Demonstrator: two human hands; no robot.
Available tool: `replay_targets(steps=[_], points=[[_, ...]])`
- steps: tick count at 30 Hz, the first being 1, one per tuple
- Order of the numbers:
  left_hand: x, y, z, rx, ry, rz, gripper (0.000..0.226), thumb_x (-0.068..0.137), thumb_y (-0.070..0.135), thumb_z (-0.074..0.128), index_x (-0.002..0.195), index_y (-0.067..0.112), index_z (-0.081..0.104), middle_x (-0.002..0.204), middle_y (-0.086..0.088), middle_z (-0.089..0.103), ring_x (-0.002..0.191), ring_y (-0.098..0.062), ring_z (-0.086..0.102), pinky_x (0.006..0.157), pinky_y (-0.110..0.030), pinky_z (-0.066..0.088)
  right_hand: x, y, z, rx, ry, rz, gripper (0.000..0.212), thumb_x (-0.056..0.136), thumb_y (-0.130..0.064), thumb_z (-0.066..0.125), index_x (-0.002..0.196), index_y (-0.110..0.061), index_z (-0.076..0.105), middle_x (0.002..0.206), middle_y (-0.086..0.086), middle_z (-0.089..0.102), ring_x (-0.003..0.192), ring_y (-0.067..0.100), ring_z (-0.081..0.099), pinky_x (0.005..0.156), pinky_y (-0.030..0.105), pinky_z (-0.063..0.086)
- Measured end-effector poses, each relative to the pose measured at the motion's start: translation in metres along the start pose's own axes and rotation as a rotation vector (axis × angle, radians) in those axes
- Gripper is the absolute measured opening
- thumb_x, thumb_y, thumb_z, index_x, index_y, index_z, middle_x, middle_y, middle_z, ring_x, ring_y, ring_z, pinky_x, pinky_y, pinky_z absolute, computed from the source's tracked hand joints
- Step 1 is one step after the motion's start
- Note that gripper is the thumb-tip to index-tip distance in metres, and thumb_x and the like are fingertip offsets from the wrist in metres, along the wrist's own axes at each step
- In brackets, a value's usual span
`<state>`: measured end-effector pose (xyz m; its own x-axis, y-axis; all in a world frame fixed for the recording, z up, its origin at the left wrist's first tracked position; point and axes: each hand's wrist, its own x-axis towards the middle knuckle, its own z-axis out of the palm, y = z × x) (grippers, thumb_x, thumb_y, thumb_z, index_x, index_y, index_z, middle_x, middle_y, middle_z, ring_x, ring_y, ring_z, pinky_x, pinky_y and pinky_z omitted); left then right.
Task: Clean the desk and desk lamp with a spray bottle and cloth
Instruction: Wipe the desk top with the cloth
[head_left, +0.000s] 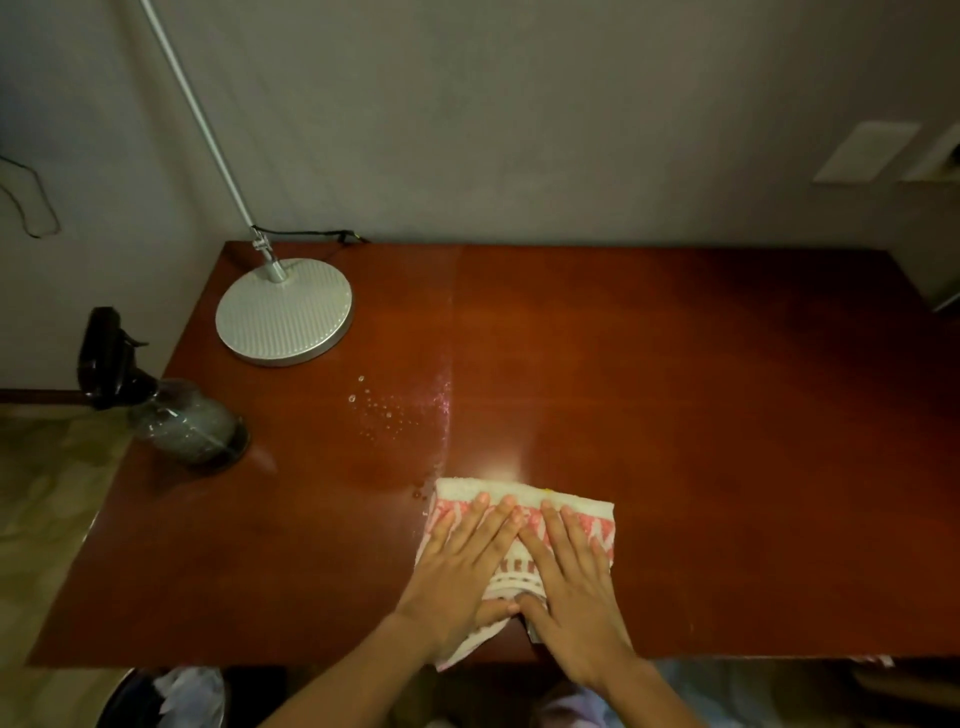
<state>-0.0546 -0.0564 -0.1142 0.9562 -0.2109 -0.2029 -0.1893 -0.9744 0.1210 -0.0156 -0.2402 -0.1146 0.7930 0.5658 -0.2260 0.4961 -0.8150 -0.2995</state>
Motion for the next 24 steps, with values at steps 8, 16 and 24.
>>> replay_targets(steps=[8, 16, 24], points=[[-0.050, 0.004, 0.007, -0.026, -0.062, -0.031, 0.090, 0.085, 0.078, 0.025, 0.151, 0.016, 0.024, 0.159, -0.002, 0.017, 0.146, -0.021, 0.006, 0.114, -0.041, 0.003, -0.034, -0.031, 0.019, -0.111, 0.046, 0.003, 0.082, 0.083, -0.056, 0.040, 0.153, -0.023, 0.014, 0.160, 0.009, 0.008, 0.145, 0.028, 0.006, 0.114, 0.042, 0.001], [-0.096, -0.022, 0.015, -0.016, -0.029, -0.086, 0.091, 0.085, 0.076, 0.029, 0.151, 0.015, 0.021, 0.161, -0.001, 0.001, 0.147, -0.020, 0.004, 0.116, -0.040, 0.001, -0.039, -0.079, 0.029, -0.089, -0.037, -0.029, 0.085, 0.082, -0.061, 0.039, 0.153, -0.021, 0.013, 0.160, 0.010, 0.006, 0.144, 0.028, 0.007, 0.112, 0.045, 0.002], [-0.119, -0.048, 0.027, 0.079, 0.034, -0.135, 0.093, 0.083, 0.072, 0.030, 0.153, 0.015, 0.011, 0.161, -0.002, -0.004, 0.147, -0.023, 0.001, 0.116, -0.041, -0.002, -0.025, -0.108, 0.036, 0.003, -0.022, -0.163, 0.082, 0.087, -0.057, 0.036, 0.152, -0.025, -0.001, 0.161, 0.009, 0.000, 0.145, 0.026, -0.003, 0.112, 0.042, -0.009]])
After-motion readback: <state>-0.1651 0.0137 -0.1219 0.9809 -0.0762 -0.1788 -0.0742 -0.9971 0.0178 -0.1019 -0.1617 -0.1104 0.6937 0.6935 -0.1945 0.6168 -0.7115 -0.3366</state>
